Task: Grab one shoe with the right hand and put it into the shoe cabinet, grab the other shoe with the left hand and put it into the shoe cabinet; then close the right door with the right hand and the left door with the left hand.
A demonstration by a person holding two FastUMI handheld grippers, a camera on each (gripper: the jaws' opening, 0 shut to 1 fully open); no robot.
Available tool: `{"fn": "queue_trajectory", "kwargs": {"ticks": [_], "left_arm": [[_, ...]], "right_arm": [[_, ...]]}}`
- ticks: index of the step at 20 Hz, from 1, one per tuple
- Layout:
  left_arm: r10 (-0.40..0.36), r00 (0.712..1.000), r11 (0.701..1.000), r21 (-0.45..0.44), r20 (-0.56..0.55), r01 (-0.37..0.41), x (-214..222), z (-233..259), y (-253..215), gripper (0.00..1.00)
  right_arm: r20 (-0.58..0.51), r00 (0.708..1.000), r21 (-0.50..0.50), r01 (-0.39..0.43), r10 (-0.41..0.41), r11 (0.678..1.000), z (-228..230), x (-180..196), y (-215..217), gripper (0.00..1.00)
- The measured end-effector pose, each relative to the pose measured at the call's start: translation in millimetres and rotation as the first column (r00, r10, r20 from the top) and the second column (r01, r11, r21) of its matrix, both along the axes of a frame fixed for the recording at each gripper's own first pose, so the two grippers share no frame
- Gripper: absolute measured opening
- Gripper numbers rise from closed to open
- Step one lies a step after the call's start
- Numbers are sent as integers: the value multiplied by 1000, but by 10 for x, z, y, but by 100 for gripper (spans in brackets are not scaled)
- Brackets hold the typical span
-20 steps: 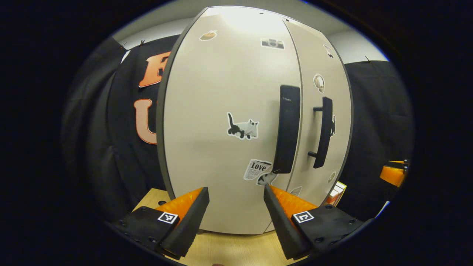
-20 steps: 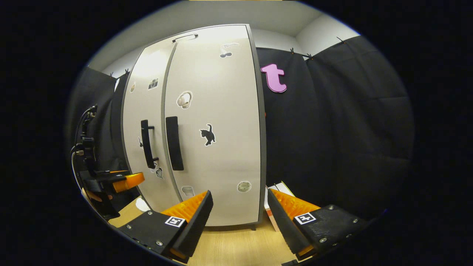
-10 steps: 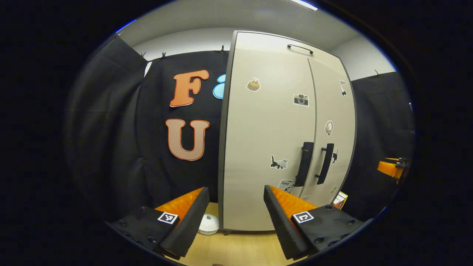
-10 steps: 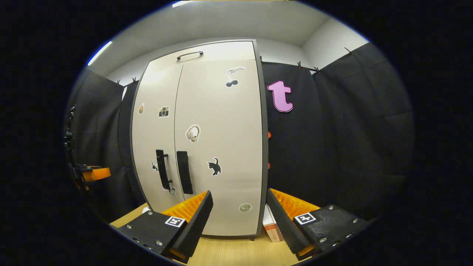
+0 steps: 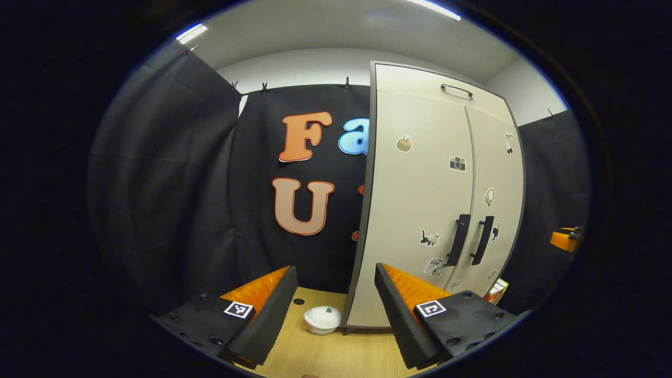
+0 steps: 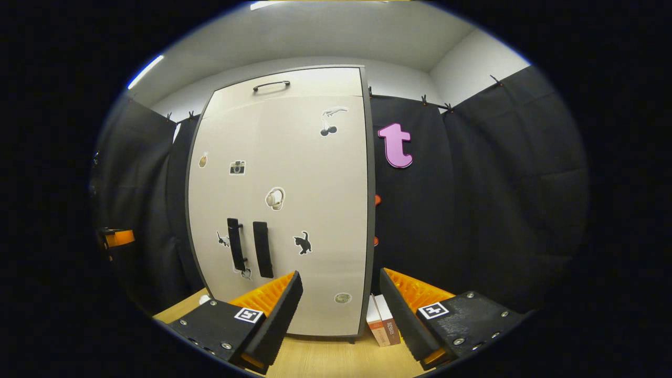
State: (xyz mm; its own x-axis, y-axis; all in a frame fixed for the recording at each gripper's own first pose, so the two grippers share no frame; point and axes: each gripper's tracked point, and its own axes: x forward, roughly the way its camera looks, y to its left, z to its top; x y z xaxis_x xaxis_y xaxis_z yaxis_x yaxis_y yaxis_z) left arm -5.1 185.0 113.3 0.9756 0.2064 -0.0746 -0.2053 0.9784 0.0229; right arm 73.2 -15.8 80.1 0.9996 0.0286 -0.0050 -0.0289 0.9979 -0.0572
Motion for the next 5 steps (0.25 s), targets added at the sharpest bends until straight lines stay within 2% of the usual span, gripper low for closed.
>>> {"fn": "queue_trajectory", "kwargs": {"ticks": [5], "left_arm": [[-7, 1000, 1000, -3, 9, 7, -125, 42, 48, 99]], "right_arm": [[12, 1000, -6, 2, -2, 1000, 19, -104, 117, 92]]}}
